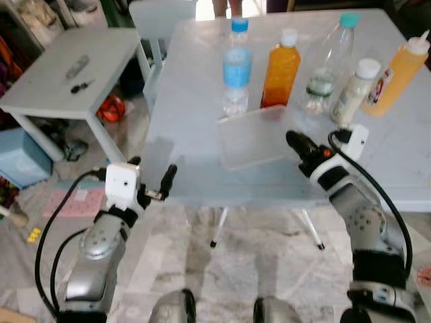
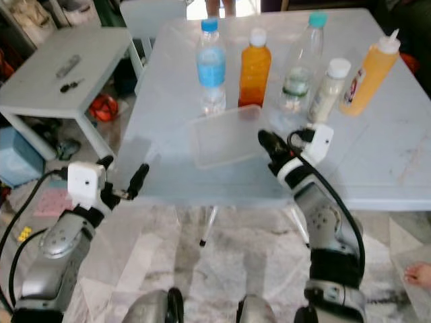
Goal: Restocking fridge
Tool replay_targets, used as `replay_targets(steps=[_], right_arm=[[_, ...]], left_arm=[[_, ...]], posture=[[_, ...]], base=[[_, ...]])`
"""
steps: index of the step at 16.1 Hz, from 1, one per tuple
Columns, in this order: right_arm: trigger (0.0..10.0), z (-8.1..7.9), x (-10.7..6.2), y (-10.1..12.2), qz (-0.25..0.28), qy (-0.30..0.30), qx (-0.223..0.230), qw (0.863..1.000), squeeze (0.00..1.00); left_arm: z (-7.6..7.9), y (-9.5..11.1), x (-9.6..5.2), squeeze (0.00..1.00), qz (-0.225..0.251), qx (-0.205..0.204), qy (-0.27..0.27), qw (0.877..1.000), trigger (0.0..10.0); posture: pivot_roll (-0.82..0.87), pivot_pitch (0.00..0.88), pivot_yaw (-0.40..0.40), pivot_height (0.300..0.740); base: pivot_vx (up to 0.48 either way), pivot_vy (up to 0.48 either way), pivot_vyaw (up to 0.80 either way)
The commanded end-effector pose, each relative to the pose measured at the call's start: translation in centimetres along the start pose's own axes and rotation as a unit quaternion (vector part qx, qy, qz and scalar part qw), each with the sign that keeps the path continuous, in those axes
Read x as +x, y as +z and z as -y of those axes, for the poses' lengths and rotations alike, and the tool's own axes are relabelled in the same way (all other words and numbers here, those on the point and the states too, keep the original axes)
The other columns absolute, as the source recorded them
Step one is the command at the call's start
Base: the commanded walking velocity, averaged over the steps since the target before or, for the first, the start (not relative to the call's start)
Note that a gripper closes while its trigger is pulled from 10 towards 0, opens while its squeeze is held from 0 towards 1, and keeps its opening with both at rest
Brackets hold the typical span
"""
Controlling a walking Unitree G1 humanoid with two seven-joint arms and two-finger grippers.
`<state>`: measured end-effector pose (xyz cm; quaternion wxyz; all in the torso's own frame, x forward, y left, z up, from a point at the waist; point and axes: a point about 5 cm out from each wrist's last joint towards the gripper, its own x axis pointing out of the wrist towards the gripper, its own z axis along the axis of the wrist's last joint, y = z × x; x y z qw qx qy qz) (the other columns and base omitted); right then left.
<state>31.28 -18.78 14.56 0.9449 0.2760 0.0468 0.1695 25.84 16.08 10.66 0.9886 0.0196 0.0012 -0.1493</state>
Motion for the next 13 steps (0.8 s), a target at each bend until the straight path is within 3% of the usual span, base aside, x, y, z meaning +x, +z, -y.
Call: replay_targets(steps=[1,6,7,8,9,11,13], right_arm=[[0.0,-0.4,-0.1,-0.7,-0.017,-0.003,0.000,1.000,0.00],[0.3,-3.6,-0.9,-1.0,0.018,0.018,0.005,1.000,0.00],[2.8,-4.0,-1.2,-1.4,0.018,0.019,0.008,1.000,0.00],[4.0,-4.5,-1.5,-1.8,0.025,0.016,0.017,0.999,0.00],[10.0,-4.5,-1.6,-2.0,0.026,0.012,0.018,0.999,0.00],[10.0,-5.0,-2.0,-2.7,0.038,-0.020,0.010,0.999,0.00],[10.0,-5.2,-2.2,-2.2,0.049,-0.045,-0.066,0.996,0.00]], left_arm=[[-0.3,-0.3,-0.1,0.00,-0.005,0.006,0.008,1.000,10.0],[-0.2,-0.4,0.6,0.00,0.003,0.002,0.014,1.000,10.0],[-0.2,-0.3,0.9,0.00,0.007,0.001,0.016,1.000,10.0],[-0.3,-0.1,1.4,0.00,0.014,0.001,0.019,1.000,10.0],[-0.3,-0.1,1.6,0.00,0.016,0.000,0.021,1.000,10.0],[-0.5,0.3,2.4,0.00,0.024,0.003,0.033,0.999,10.0],[-0.6,0.3,3.0,0.00,0.022,0.004,0.043,0.999,10.0]], posture=[[-0.02,0.107,0.077,0.740],[-0.04,0.059,0.063,0.740],[-0.05,0.044,0.061,0.740],[-0.05,0.029,0.060,0.740],[-0.05,0.020,0.062,0.740],[-0.07,0.012,0.067,0.740],[-0.08,0.017,0.080,0.740]], base=[[0.000,0.000,0.00],[0.000,0.000,0.00],[0.000,0.000,0.00],[0.000,0.000,0.00],[0.000,0.000,0.00],[0.000,0.000,0.00],[0.000,0.000,0.00]])
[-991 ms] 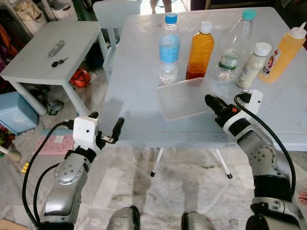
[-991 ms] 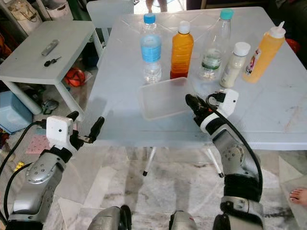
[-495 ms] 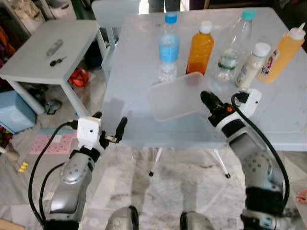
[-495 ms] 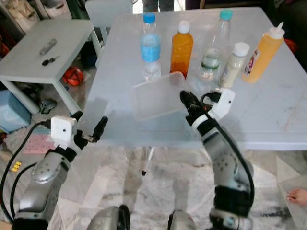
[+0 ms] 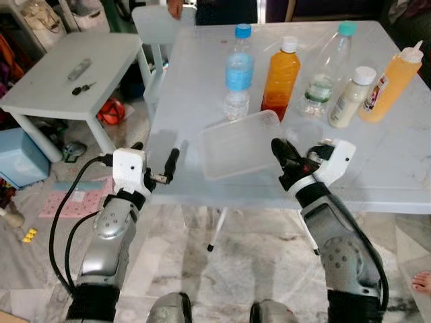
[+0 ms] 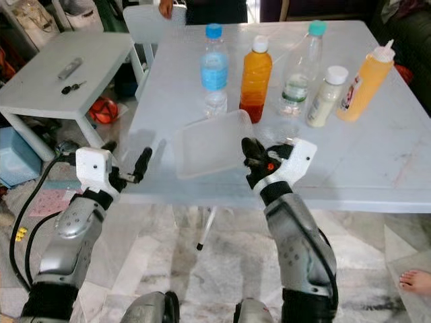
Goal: Restocking fridge
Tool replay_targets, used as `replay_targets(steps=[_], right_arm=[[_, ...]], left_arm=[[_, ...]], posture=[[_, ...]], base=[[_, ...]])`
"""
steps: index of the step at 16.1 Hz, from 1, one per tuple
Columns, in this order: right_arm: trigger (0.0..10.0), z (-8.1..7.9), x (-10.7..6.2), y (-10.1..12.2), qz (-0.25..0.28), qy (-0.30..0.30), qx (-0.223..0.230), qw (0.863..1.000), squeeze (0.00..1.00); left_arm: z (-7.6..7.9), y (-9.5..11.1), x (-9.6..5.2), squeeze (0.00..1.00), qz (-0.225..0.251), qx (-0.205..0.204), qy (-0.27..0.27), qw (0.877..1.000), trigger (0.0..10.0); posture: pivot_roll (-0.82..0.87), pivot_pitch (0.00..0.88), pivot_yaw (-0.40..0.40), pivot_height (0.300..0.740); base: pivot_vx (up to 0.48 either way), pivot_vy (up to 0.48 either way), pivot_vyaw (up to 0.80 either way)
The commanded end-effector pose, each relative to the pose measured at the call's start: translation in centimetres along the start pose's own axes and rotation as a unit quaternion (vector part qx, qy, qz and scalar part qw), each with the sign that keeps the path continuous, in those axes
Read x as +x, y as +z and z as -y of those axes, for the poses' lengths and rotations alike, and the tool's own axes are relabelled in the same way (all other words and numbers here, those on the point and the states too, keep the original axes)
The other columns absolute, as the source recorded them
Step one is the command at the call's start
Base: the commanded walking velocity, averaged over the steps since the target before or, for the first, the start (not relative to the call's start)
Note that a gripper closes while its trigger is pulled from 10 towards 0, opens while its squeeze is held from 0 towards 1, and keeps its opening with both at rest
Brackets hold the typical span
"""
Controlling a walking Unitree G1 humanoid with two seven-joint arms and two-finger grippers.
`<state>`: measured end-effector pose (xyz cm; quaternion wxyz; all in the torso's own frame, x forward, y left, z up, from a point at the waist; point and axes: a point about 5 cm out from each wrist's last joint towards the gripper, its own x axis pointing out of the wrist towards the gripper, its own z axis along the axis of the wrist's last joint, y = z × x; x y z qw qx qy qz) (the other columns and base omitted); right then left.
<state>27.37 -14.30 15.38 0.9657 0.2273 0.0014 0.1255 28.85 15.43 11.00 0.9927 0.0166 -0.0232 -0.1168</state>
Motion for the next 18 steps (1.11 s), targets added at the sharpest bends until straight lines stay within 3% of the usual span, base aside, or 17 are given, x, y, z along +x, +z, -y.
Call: replay_targets(steps=[1,5,7,9,12,18], right_arm=[[10.0,0.1,-0.2,0.2,0.003,-0.016,-0.033,0.999,0.00],[10.0,1.7,-1.1,2.1,0.019,-0.032,-0.131,0.991,0.00],[10.0,2.2,-1.3,2.7,0.038,-0.045,-0.152,0.987,0.00],[10.0,3.3,-1.6,2.4,0.068,-0.122,-0.132,0.981,0.00],[10.0,3.1,-1.7,2.6,0.093,-0.152,-0.129,0.975,0.00],[10.0,2.8,-1.2,3.3,0.106,-0.140,-0.165,0.970,0.00]], left_arm=[[-0.4,-0.2,0.0,0.00,-0.003,0.004,0.012,1.000,10.0],[-0.6,-1.9,-0.8,0.00,-0.038,0.012,0.058,0.998,10.0],[-0.5,-2.4,-1.4,0.00,-0.044,0.011,0.062,0.997,10.0],[-0.5,-2.2,-1.2,0.00,-0.038,0.007,0.069,0.997,10.0],[-1.2,-1.8,-0.7,0.00,-0.031,0.011,0.082,0.996,10.0],[-0.6,-2.0,-0.5,0.00,-0.031,0.015,0.075,0.997,10.0]], posture=[[-0.08,0.016,0.082,0.740],[-0.10,0.003,0.090,0.740],[-0.09,0.000,0.079,0.740],[-0.08,0.000,0.060,0.740],[-0.08,0.000,0.066,0.740],[-0.09,0.000,0.063,0.740]], base=[[0.000,0.000,0.00],[0.000,0.000,0.00],[0.000,0.000,0.00],[0.000,0.000,0.00],[0.000,0.000,0.00],[0.000,0.000,0.13]])
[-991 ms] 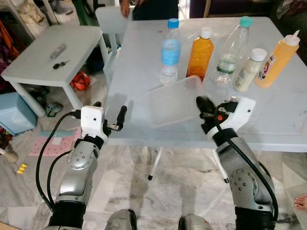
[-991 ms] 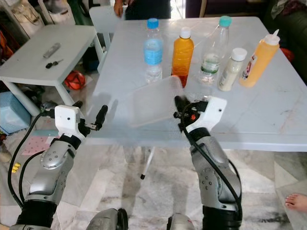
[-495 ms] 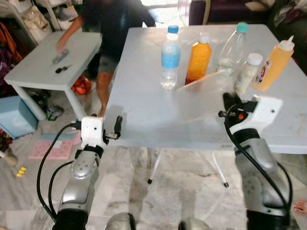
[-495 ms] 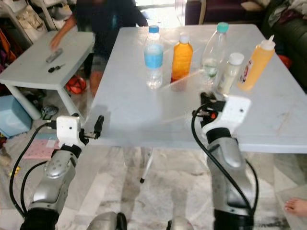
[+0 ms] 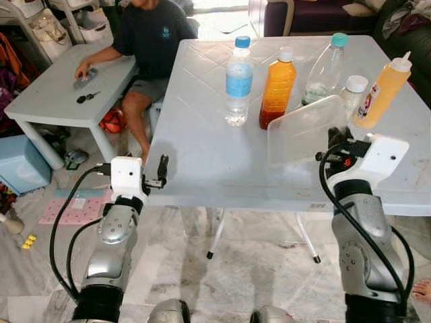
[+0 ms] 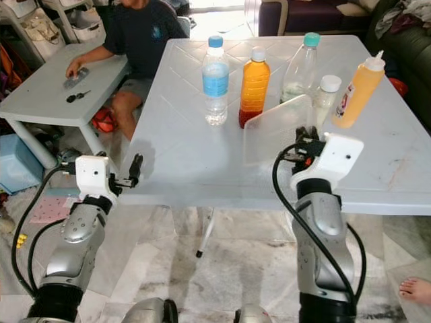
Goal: Restocking fridge
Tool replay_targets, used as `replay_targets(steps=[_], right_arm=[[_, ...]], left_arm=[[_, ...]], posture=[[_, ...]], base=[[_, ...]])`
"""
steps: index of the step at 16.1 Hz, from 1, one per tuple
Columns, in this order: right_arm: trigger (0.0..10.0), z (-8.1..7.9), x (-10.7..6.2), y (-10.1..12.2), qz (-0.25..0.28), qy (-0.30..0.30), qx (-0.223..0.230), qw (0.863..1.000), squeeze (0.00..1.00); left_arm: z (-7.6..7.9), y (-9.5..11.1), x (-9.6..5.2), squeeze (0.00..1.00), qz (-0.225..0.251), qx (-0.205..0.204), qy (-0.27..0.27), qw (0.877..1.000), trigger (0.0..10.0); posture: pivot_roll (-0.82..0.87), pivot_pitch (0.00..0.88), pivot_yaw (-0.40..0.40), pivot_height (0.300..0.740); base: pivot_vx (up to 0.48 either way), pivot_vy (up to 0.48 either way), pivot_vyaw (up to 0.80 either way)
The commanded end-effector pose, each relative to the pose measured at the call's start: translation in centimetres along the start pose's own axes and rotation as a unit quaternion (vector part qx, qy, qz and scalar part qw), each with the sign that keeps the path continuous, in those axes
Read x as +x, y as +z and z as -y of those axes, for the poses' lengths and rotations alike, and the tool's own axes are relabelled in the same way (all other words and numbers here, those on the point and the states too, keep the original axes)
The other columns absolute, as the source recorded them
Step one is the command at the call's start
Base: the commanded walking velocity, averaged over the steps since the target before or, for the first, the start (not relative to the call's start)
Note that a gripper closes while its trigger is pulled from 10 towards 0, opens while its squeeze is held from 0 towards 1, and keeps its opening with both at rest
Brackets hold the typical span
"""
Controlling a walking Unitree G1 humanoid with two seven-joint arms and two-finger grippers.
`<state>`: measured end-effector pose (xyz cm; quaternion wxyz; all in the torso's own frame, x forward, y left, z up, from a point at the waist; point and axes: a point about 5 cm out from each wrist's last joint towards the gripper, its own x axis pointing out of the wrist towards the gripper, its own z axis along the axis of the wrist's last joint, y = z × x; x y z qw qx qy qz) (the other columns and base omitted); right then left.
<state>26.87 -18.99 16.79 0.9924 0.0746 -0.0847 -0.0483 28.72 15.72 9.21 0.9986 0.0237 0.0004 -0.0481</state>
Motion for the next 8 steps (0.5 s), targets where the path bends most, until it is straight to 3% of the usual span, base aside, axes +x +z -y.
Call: replay_targets(steps=[1,8], right_arm=[[10.0,-1.10,0.17,0.05,0.004,0.019,0.002,1.000,0.00],[10.0,-2.03,0.41,0.26,0.011,0.042,0.010,0.999,0.00]], left_arm=[[-0.29,-0.31,-0.25,0.00,-0.006,0.007,0.010,1.000,10.0],[-0.32,-0.64,-0.31,0.00,-0.010,0.006,0.011,1.000,10.0]], posture=[[-0.09,0.000,0.061,0.740],[-0.09,0.000,0.060,0.740]], base=[[0.000,0.000,0.80],[0.000,0.000,0.80]])
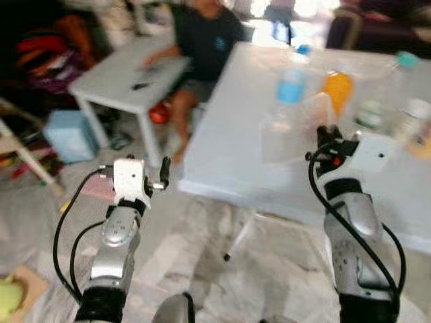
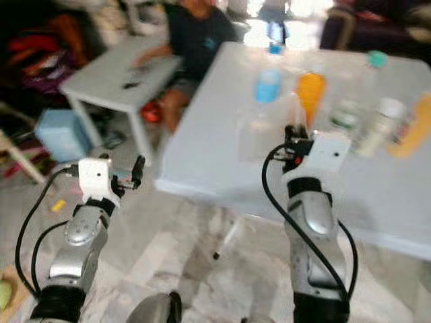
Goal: Restocking fridge
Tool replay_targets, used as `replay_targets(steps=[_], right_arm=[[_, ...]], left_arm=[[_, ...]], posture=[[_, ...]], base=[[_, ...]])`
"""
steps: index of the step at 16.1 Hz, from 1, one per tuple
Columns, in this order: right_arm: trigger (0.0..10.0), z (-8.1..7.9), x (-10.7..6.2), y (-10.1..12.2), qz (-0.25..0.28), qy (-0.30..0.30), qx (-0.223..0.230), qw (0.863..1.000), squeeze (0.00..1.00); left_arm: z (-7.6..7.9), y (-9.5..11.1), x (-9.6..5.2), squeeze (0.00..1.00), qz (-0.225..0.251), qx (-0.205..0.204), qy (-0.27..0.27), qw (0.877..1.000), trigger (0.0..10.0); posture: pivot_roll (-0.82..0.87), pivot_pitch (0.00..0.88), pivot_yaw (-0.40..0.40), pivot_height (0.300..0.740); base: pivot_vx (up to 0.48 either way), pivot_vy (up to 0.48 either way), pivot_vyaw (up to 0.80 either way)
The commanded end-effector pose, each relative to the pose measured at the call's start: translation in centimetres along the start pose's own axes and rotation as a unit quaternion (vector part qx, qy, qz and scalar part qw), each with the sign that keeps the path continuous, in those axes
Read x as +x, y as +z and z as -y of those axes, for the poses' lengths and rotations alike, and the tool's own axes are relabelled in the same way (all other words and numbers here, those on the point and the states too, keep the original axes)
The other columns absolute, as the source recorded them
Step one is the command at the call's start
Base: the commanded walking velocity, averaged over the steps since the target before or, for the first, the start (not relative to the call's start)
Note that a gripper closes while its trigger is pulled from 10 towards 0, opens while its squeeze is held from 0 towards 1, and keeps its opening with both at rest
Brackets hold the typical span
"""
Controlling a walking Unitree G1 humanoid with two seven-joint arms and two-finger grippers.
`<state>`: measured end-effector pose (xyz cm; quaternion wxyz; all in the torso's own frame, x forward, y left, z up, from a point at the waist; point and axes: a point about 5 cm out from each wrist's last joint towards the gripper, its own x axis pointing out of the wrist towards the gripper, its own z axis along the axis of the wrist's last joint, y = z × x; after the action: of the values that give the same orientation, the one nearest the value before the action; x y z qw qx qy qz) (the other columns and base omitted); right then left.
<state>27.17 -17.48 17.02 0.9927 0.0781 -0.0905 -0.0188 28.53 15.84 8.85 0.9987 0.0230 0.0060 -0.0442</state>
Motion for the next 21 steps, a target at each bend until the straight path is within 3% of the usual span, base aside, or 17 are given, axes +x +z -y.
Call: replay_targets(steps=[1,21], right_arm=[[10.0,-0.5,0.3,0.4,0.009,0.013,0.005,1.000,0.00],[10.0,-2.5,0.7,0.3,0.002,0.073,0.028,0.997,0.00]], left_arm=[[-0.2,-0.3,-0.1,0.00,-0.004,0.006,0.007,1.000,10.0],[-0.3,-0.6,-0.2,0.00,-0.004,0.011,0.018,1.000,10.0]], posture=[[-0.10,0.000,0.059,0.740],[-0.09,0.004,0.047,0.740]], base=[[0.000,0.000,0.80],[0.000,0.000,0.80]])
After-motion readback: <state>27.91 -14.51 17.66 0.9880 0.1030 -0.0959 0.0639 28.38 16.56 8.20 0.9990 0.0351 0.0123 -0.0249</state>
